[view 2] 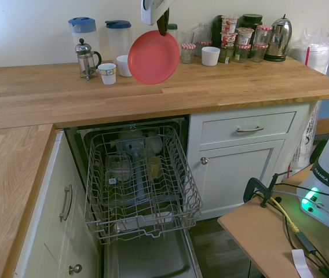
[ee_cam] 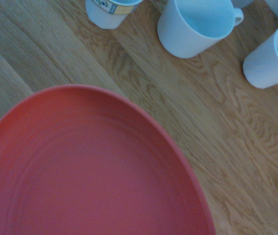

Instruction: Put the plate in the dishwasher

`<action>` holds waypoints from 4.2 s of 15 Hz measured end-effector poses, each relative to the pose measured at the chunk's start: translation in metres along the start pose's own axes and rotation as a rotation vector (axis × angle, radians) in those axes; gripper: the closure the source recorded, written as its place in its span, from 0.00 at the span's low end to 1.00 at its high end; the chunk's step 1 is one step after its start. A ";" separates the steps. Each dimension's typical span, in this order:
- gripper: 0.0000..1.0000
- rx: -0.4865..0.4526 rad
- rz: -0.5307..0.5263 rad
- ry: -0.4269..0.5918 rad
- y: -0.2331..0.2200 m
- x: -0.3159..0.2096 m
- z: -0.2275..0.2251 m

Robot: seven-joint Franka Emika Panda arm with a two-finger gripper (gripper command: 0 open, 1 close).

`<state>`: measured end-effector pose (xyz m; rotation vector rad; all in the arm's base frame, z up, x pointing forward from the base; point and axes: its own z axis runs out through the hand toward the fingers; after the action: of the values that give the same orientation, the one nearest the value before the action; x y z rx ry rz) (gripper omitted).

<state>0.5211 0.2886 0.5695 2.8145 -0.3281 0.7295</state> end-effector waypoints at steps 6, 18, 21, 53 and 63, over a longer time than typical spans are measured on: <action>1.00 -0.091 -0.197 0.159 -0.097 -0.081 -0.003; 1.00 -0.292 -0.378 0.319 -0.265 -0.233 0.071; 1.00 -0.310 -0.381 0.352 -0.271 -0.239 0.067; 1.00 -0.393 -0.718 0.565 -0.329 -0.455 0.183; 0.00 -0.336 -0.683 0.538 -0.338 -0.449 0.201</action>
<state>0.3191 0.6299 0.1239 2.0851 0.5229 1.0714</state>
